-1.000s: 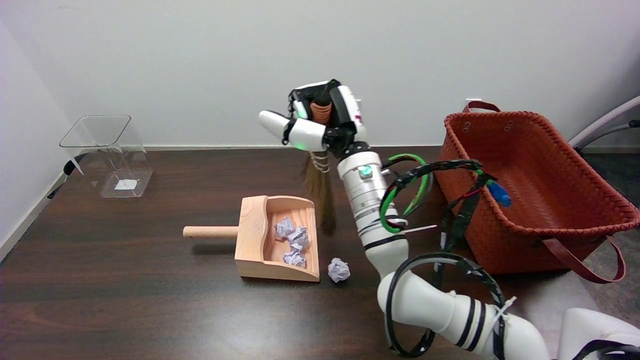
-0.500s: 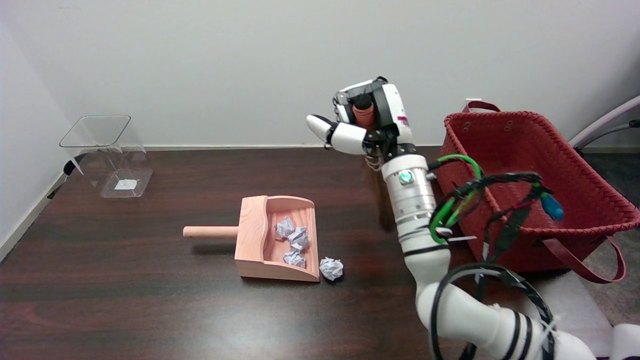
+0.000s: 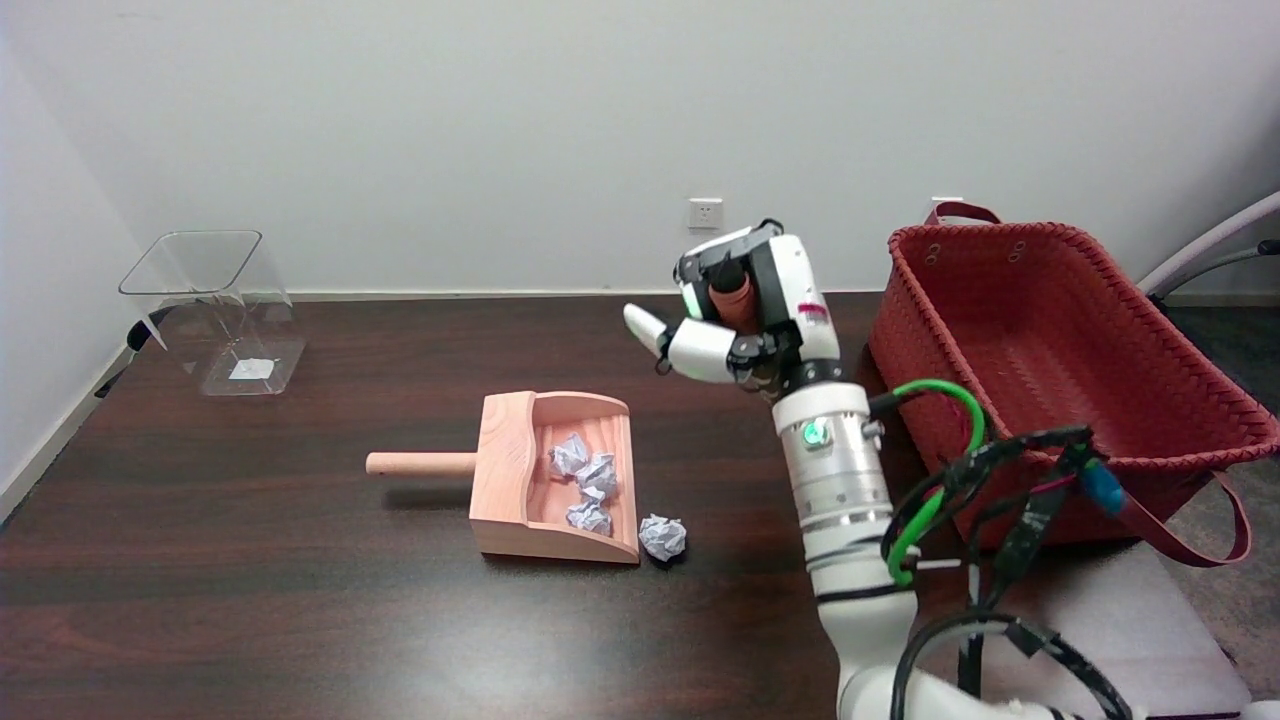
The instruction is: Sweep the trush into the dustpan.
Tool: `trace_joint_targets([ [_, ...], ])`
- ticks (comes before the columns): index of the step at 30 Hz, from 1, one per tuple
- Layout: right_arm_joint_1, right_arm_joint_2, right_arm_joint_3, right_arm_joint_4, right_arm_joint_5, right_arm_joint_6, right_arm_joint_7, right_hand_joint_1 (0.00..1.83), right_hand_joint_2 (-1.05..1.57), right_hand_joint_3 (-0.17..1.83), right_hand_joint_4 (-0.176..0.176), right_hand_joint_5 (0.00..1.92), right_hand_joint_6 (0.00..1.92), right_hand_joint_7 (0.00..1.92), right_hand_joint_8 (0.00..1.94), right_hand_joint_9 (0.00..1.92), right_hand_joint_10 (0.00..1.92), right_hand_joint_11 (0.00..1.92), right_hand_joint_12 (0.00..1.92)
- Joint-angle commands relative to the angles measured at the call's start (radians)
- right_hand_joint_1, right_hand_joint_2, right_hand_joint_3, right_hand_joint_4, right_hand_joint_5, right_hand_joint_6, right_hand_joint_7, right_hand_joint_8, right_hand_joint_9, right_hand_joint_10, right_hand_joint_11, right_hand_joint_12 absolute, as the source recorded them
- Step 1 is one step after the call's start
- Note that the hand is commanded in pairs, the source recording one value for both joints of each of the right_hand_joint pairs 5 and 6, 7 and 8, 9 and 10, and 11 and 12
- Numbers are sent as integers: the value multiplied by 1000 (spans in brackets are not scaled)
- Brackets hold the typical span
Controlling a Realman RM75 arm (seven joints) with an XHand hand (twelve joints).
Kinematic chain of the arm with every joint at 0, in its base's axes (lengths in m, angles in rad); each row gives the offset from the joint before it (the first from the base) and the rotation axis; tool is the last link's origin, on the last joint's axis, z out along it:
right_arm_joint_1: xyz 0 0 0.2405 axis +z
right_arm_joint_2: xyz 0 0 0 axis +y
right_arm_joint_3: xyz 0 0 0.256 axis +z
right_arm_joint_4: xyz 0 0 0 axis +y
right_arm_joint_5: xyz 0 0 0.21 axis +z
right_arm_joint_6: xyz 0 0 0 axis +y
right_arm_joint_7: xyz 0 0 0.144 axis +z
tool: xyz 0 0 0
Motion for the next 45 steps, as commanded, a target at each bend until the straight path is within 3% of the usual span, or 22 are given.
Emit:
trace_joint_targets([
  [1, -64, -147, -216, 1, -105, 207, -381, 1363, 1571, 339, 0, 1920, 1920, 1920, 1920, 1920, 1920, 1745, 1745],
  [11, -15, -293, -193, 217, -144, 205, -410, 1368, 1571, 347, 0, 1920, 1920, 1920, 1920, 1920, 1920, 1743, 1743],
  [22, 195, -427, -214, 553, -77, 190, -349, 1369, 1571, 303, 0, 1920, 1920, 1920, 1920, 1920, 1920, 1725, 1725],
  [34, 200, -544, -215, 694, -132, 276, -354, 1372, 1571, 308, 0, 1920, 1920, 1920, 1920, 1920, 1920, 1724, 1724],
  [45, 164, -541, -223, 695, -152, 322, -347, 1372, 1571, 295, 0, 1920, 1920, 1920, 1920, 1920, 1920, 1724, 1724],
])
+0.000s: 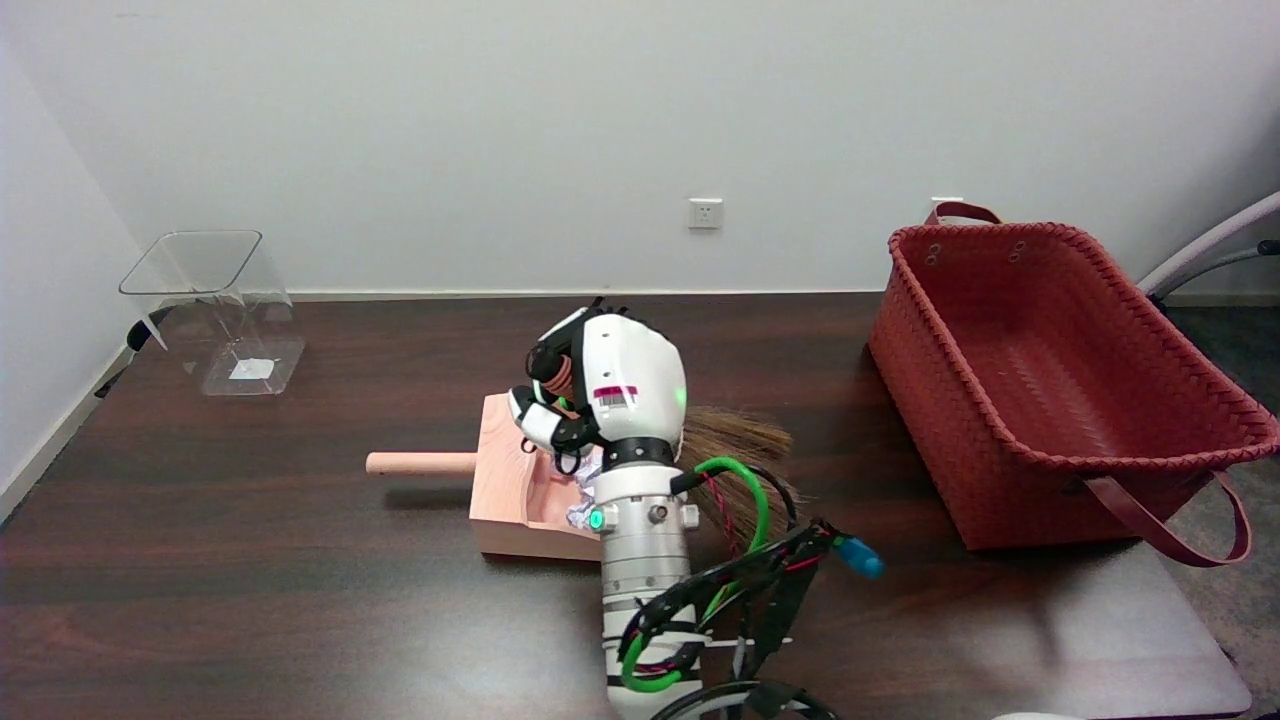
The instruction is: Sweep the trush into the dustpan.
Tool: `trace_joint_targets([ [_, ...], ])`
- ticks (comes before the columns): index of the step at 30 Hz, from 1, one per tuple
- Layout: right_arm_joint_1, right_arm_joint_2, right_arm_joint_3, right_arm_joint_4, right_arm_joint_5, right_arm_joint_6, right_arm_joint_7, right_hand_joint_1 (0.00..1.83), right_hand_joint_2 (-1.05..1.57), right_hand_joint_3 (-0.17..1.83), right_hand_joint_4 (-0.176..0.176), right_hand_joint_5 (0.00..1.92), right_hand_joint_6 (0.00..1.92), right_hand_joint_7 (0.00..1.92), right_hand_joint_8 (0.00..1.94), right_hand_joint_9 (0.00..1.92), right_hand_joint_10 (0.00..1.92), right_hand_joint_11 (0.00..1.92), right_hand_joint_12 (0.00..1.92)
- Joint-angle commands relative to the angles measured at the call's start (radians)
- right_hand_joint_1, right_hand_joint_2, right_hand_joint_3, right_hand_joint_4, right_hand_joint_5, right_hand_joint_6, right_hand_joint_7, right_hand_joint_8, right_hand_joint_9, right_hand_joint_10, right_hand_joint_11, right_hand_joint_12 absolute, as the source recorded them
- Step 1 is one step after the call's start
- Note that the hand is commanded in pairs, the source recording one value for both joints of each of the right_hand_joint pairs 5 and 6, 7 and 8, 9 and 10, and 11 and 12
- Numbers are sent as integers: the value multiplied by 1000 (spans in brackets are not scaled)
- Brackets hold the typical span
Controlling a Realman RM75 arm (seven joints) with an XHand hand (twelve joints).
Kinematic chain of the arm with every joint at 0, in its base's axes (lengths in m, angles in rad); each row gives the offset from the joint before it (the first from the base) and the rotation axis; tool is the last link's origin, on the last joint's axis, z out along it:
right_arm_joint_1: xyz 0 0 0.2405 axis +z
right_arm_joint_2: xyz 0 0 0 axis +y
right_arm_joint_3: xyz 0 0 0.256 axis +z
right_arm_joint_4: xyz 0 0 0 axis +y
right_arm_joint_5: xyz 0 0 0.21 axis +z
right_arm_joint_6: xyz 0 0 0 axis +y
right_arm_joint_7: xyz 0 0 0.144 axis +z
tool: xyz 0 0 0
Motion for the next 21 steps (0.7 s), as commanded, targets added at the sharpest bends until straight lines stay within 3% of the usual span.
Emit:
trace_joint_targets([
  [1, -8, -76, -17, 120, -45, 86, 3, 1372, 1571, 295, 0, 1920, 1920, 1920, 1920, 1920, 1920, 1724, 1724],
  [8, -20, -66, -14, 142, -64, 87, 67, 1369, 1571, 275, 0, 1920, 1920, 1920, 1920, 1920, 1920, 1723, 1723],
  [21, 36, -45, 23, 259, -45, 81, 335, 1354, 1571, 218, 0, 1920, 1920, 1920, 1920, 1920, 1920, 1715, 1715],
])
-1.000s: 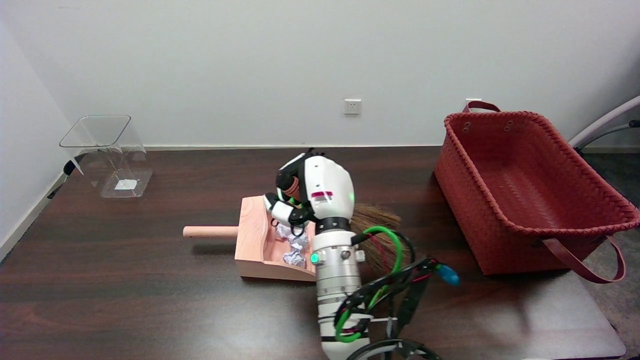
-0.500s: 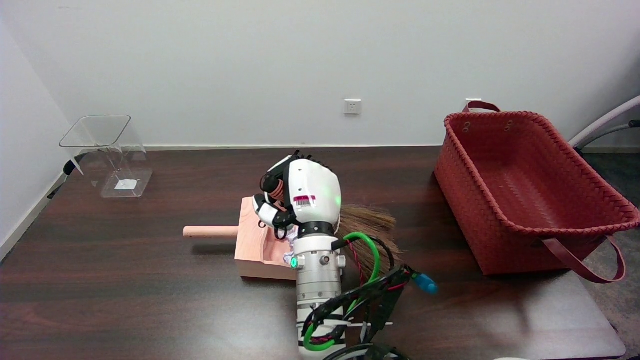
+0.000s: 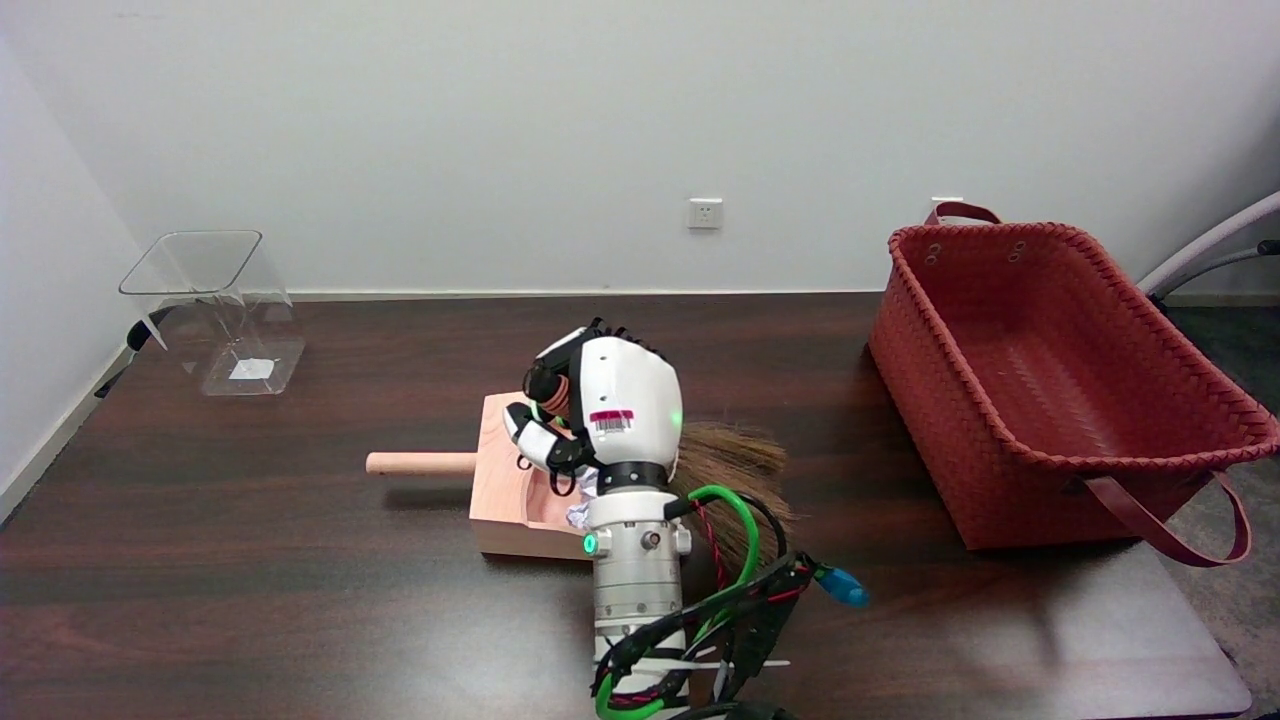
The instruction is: Sweep the trush into the dustpan.
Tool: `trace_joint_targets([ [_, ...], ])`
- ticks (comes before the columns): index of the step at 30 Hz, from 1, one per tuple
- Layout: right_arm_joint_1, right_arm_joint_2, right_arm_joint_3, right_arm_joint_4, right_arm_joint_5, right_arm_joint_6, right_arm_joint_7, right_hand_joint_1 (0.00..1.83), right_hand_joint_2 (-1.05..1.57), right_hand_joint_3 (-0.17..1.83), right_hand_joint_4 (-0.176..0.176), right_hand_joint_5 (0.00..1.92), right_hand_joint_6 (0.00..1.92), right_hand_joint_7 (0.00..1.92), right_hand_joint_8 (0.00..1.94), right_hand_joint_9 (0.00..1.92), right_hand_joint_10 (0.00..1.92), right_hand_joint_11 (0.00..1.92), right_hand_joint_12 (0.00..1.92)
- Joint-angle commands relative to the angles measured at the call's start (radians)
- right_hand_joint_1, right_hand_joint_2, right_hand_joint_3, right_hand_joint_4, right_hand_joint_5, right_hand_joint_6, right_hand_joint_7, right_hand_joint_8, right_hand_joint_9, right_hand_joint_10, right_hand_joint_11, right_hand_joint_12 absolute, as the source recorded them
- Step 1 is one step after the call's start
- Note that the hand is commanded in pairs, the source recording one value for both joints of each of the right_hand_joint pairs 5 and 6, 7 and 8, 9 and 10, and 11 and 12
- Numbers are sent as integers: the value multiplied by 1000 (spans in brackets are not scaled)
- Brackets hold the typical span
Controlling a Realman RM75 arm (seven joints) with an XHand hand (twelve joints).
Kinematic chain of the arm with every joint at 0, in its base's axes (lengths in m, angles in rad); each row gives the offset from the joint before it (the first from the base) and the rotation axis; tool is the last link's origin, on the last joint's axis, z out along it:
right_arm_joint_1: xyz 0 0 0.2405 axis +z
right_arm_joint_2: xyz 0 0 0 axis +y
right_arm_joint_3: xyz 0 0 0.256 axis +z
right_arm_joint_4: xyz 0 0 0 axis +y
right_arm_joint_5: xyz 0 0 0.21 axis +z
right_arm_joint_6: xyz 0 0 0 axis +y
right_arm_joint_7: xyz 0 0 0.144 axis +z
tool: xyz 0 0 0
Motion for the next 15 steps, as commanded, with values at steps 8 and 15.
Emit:
trace_joint_targets([
  [8, 45, 43, 51, 178, 40, 1, 372, 1337, 1571, 182, 0, 1920, 1920, 1920, 1920, 1920, 1920, 1713, 1713],
  [15, 55, 61, 51, 235, 64, -32, 387, 1329, 1571, 171, 0, 1920, 1920, 1920, 1920, 1920, 1920, 1717, 1717],
])
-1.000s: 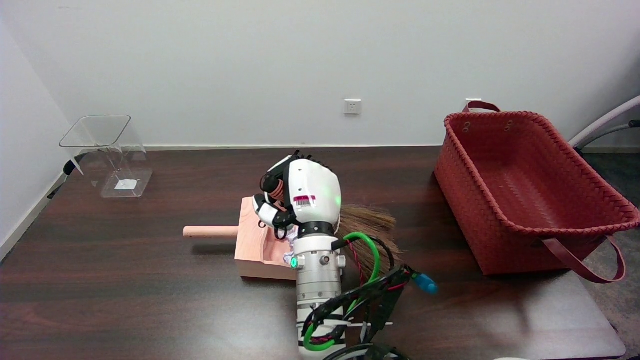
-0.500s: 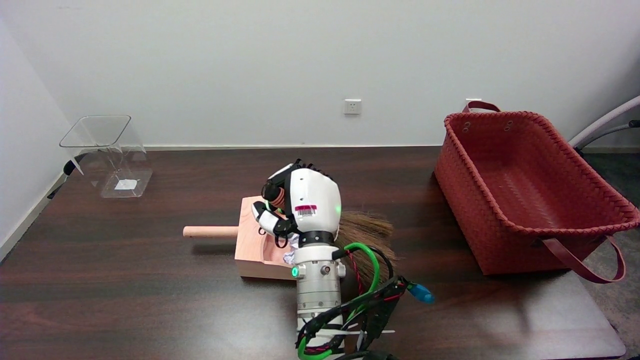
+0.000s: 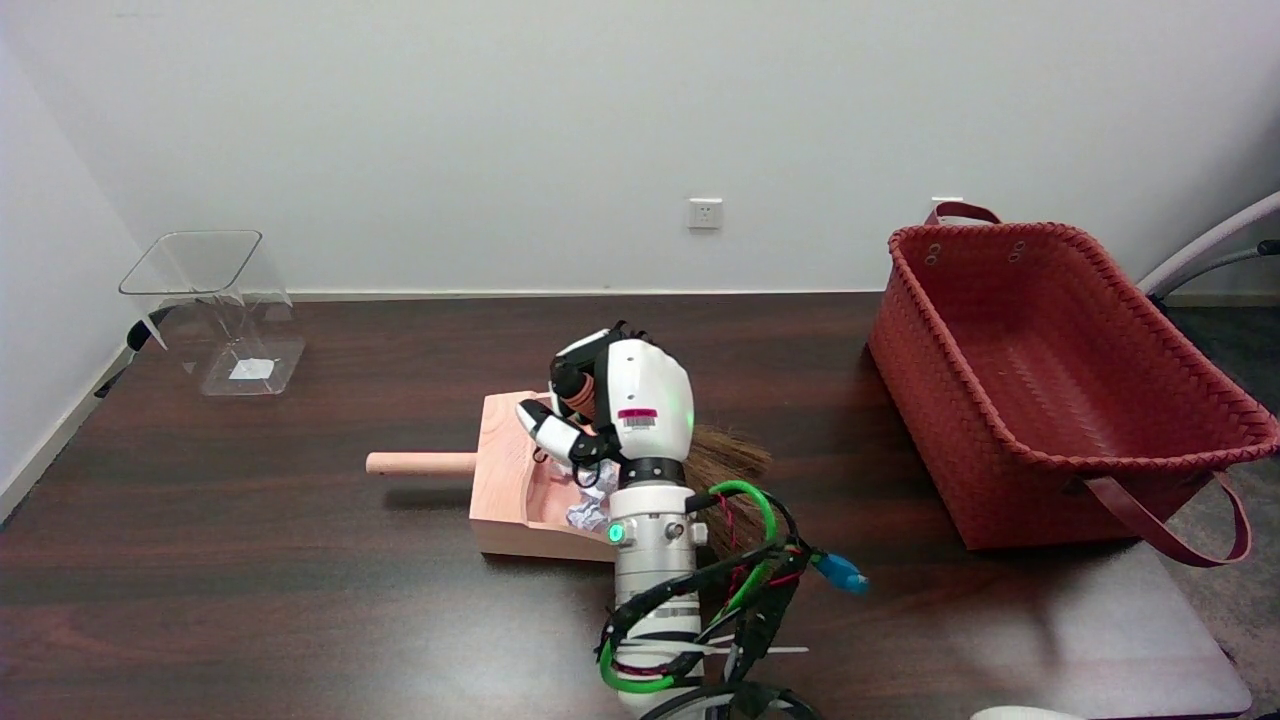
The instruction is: Sweep the trush into the dustpan.
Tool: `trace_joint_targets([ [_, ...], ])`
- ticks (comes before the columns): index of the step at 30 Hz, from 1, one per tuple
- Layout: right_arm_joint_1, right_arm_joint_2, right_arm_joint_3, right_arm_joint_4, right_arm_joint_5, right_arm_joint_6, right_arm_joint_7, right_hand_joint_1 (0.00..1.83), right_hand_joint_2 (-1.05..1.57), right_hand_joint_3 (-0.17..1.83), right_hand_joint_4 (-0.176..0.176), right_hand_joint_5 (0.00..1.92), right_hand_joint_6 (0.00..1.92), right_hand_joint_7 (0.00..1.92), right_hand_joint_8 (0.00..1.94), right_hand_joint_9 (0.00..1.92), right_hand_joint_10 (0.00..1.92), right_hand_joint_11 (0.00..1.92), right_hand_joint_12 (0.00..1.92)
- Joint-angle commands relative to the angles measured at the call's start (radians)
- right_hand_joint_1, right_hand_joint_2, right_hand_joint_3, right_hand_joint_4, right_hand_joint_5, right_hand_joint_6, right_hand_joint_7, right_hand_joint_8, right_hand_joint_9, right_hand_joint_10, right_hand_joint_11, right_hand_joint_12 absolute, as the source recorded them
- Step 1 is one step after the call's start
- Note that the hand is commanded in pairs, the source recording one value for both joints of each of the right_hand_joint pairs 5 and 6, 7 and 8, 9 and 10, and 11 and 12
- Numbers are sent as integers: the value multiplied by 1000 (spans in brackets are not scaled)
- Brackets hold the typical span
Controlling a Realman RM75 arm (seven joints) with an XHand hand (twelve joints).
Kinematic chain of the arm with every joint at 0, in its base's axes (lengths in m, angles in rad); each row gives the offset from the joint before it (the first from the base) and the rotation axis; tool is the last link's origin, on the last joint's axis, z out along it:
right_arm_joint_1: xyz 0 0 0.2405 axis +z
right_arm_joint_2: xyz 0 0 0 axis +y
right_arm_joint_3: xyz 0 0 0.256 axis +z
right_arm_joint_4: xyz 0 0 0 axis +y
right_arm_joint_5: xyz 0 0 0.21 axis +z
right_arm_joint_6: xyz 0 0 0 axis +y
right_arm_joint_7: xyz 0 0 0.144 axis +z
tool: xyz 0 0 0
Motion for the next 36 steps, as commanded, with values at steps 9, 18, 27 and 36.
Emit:
trace_joint_targets([
  [9, 36, 28, 17, 180, 64, -73, 208, 1323, 1571, 154, 0, 1920, 1920, 1920, 1920, 1920, 1920, 1725, 1725],
  [18, 66, 1, 14, 198, 57, -119, 208, 1314, 1571, 147, 0, 1920, 1920, 1920, 1920, 1920, 1920, 1745, 1745],
  [27, 92, -42, 5, 157, 53, -103, 211, 1308, 1571, 146, 0, 1920, 1920, 1920, 1920, 1920, 1920, 1738, 1738],
  [36, 99, -78, 16, 109, 76, -73, 202, 1312, 1571, 169, 0, 1920, 1920, 1920, 1920, 1920, 1920, 1730, 1730],
])
